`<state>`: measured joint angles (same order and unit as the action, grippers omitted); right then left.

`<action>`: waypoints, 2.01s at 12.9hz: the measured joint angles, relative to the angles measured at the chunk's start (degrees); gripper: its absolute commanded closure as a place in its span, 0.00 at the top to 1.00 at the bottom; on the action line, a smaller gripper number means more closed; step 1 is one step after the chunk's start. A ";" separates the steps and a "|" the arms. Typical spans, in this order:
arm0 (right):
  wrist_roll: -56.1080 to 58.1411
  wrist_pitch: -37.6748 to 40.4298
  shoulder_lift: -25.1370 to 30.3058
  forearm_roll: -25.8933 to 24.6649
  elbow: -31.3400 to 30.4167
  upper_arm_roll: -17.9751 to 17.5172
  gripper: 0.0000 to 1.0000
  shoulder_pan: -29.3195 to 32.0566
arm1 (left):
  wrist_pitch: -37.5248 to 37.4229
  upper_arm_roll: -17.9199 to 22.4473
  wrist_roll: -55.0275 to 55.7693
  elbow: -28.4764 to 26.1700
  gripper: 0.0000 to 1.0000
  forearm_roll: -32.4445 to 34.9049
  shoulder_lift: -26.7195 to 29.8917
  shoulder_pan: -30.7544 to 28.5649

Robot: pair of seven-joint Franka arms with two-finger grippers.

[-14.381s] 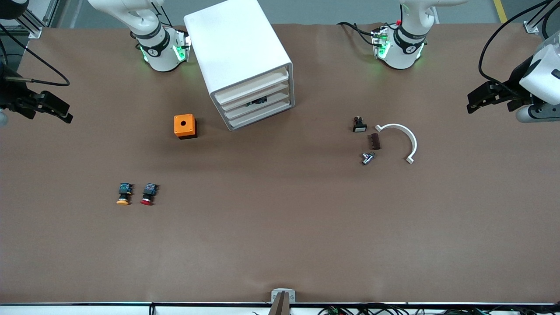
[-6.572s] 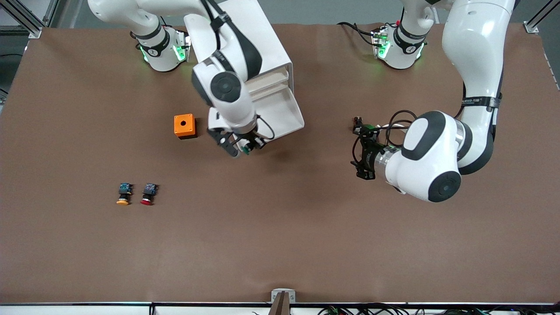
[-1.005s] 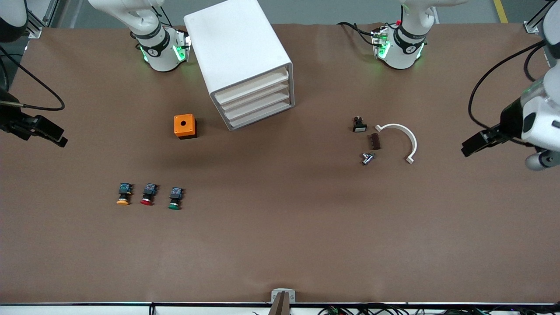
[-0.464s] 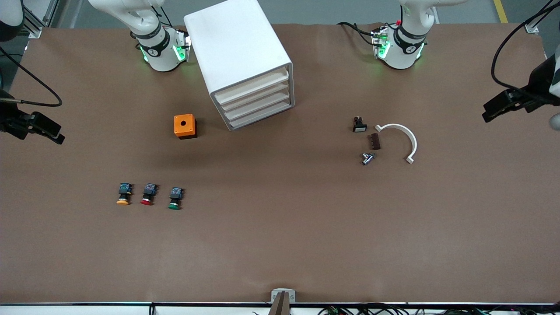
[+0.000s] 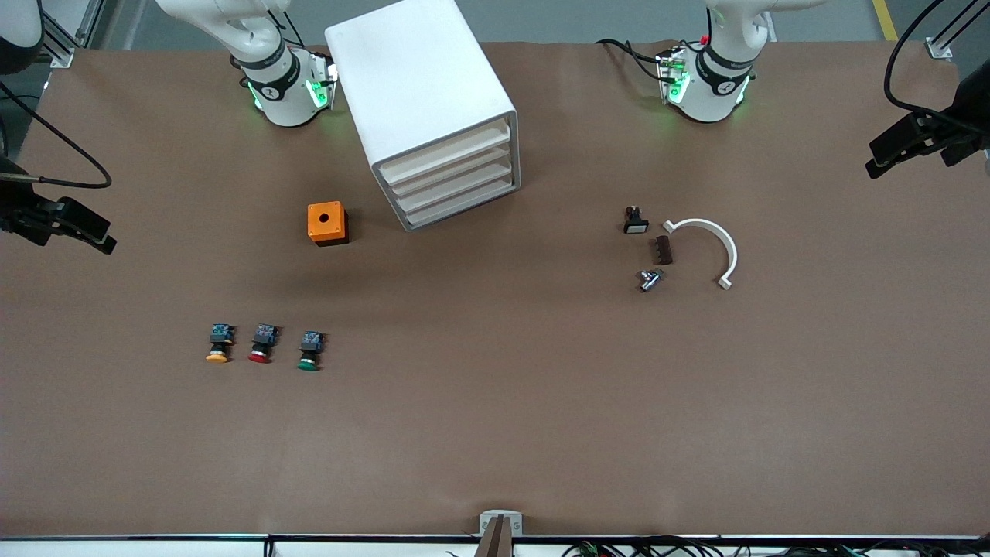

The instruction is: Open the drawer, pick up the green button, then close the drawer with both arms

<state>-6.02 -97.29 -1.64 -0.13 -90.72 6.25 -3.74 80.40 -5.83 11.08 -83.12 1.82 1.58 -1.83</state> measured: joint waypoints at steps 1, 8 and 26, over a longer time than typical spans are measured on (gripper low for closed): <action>0.01 0.01 0.00 0.00 0.00 0.00 1.00 0.00 | 0.02 0.10 -0.31 -0.10 1.00 0.00 -0.01 -0.02; 0.03 0.03 0.00 0.00 0.00 0.00 1.00 0.00 | 0.04 0.12 -0.95 -0.64 1.00 0.00 -0.01 0.03; 0.08 0.29 0.28 -0.05 0.00 0.19 1.00 0.24 | 0.49 -2.31 -3.19 -4.48 1.00 -0.63 1.61 0.14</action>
